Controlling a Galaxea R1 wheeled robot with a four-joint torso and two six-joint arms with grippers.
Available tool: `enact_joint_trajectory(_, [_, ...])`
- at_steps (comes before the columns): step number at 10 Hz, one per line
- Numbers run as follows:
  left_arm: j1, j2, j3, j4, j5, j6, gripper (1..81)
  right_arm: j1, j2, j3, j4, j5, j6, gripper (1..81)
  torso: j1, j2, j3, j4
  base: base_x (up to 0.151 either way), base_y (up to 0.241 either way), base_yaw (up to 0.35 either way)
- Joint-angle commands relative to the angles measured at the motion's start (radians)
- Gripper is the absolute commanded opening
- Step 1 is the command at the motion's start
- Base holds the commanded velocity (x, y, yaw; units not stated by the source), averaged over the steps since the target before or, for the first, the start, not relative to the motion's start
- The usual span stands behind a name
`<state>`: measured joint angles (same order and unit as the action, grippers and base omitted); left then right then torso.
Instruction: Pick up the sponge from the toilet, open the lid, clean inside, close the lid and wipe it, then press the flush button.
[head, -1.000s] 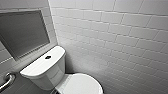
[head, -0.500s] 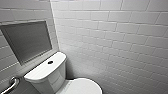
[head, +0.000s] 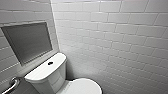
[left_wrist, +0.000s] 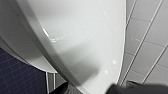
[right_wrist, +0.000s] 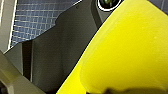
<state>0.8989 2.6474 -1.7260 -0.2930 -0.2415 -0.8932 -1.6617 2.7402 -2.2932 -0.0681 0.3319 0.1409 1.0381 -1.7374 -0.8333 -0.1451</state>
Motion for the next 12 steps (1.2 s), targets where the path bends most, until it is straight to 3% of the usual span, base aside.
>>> enact_joint_trajectory(1, [-0.146,-0.039,0.034,0.028,-0.08,-0.065,81.1,0.013,-0.023,0.015,-0.015,-0.048,0.0,1.0,0.0,0.0,0.0,0.0,0.0,0.0,0.0])
enact_joint_trajectory(6, [-0.137,-0.125,0.065,0.034,-0.196,-0.243,81.1,0.013,-0.021,0.015,-0.015,-0.048,0.0,1.0,0.0,0.0,0.0,0.0,0.0,0.0,0.0])
enact_joint_trajectory(12, [-0.137,-0.168,0.094,0.037,-0.263,-0.319,81.1,0.016,-0.012,0.009,-0.016,-0.05,0.0,1.0,0.0,0.0,0.0,0.0,0.0,0.0,0.0])
